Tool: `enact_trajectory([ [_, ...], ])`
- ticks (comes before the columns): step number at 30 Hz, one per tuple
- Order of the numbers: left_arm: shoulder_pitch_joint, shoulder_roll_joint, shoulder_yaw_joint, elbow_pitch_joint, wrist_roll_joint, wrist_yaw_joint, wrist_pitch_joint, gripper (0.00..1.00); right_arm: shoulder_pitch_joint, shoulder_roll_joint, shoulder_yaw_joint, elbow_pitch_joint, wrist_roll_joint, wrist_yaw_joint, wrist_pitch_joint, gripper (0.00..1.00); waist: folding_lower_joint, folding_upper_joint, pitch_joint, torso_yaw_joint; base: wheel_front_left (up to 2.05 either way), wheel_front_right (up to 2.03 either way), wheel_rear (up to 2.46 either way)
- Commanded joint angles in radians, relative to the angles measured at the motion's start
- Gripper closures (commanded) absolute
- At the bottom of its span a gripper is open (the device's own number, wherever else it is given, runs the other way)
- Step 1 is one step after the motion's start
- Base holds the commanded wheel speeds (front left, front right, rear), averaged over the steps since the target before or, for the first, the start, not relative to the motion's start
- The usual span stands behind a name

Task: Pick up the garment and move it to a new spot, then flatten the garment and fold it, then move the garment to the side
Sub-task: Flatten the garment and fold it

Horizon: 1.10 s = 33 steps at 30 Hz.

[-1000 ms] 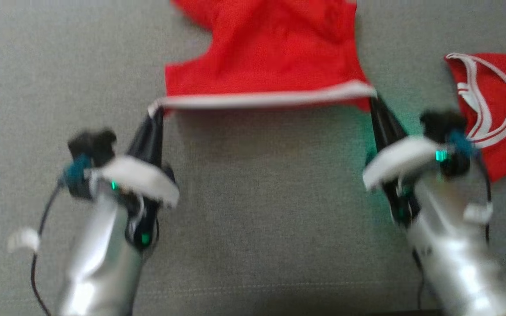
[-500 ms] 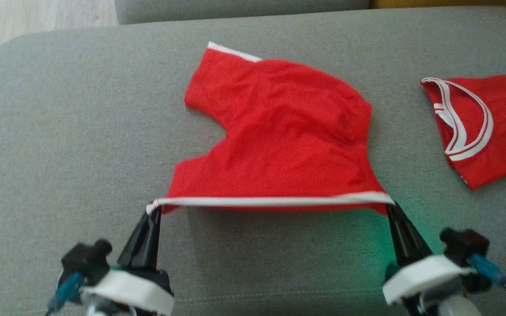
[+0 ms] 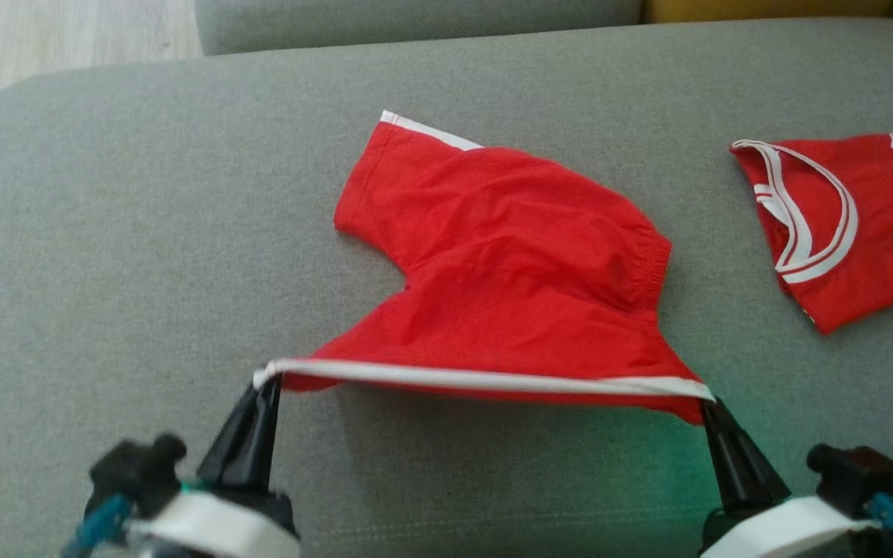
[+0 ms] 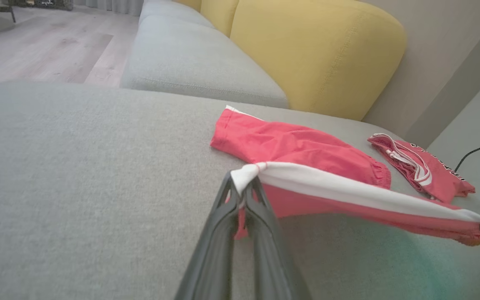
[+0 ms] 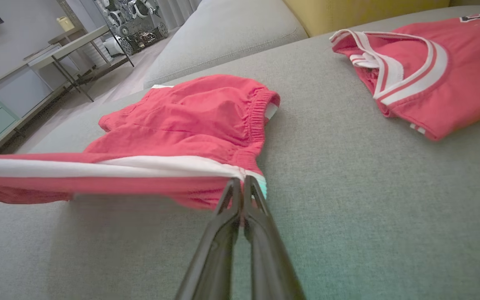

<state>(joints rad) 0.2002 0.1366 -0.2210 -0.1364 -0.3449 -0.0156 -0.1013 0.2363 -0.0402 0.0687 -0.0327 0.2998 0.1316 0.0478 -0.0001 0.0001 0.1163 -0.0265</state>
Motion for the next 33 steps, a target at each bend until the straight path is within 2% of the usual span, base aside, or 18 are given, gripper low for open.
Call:
enact_trajectory([
  [1, -0.106, 0.019, 0.043, -0.018, -0.007, -0.011, 0.003, 1.0, -0.056, -0.01, 0.001, -0.036, 0.001, -0.001, 0.005, 1.0, 0.0001, -0.0001, 0.013, -0.001, 0.0, 0.0, 0.0],
  [7, -0.346, 0.036, 0.016, 0.089, -0.027, -0.072, 0.021, 1.0, -0.211, -0.01, -0.005, -0.011, -0.01, -0.001, 0.01, 1.0, 0.0001, -0.0001, 0.082, -0.001, 0.0, 0.0, 0.0],
  [13, -0.638, 0.046, -0.037, 0.274, -0.05, -0.105, 0.035, 1.0, -0.397, -0.01, -0.018, 0.065, -0.013, -0.001, -0.007, 1.0, 0.0001, -0.0001, 0.189, -0.005, 0.0, 0.0, 0.0],
  [15, -0.686, 0.045, -0.05, 0.315, -0.054, -0.107, 0.035, 1.0, -0.426, -0.01, -0.02, 0.086, -0.014, -0.001, -0.004, 1.0, 0.0001, -0.0001, 0.205, -0.007, 0.0, 0.0, 0.0],
  [25, -1.084, 0.01, -0.17, 0.78, -0.124, -0.115, -0.026, 1.0, -0.638, -0.01, 0.024, 0.278, 0.014, -0.001, -0.029, 1.0, 0.0001, -0.0001, 0.327, -0.041, 0.0, 0.0, 0.0],
  [33, -1.251, -0.001, -0.234, 1.03, -0.195, -0.115, -0.115, 1.0, -0.709, -0.01, 0.085, 0.365, 0.056, -0.001, -0.091, 1.0, 0.0001, -0.0001, 0.373, -0.086, 0.0, 0.0, 0.0],
])
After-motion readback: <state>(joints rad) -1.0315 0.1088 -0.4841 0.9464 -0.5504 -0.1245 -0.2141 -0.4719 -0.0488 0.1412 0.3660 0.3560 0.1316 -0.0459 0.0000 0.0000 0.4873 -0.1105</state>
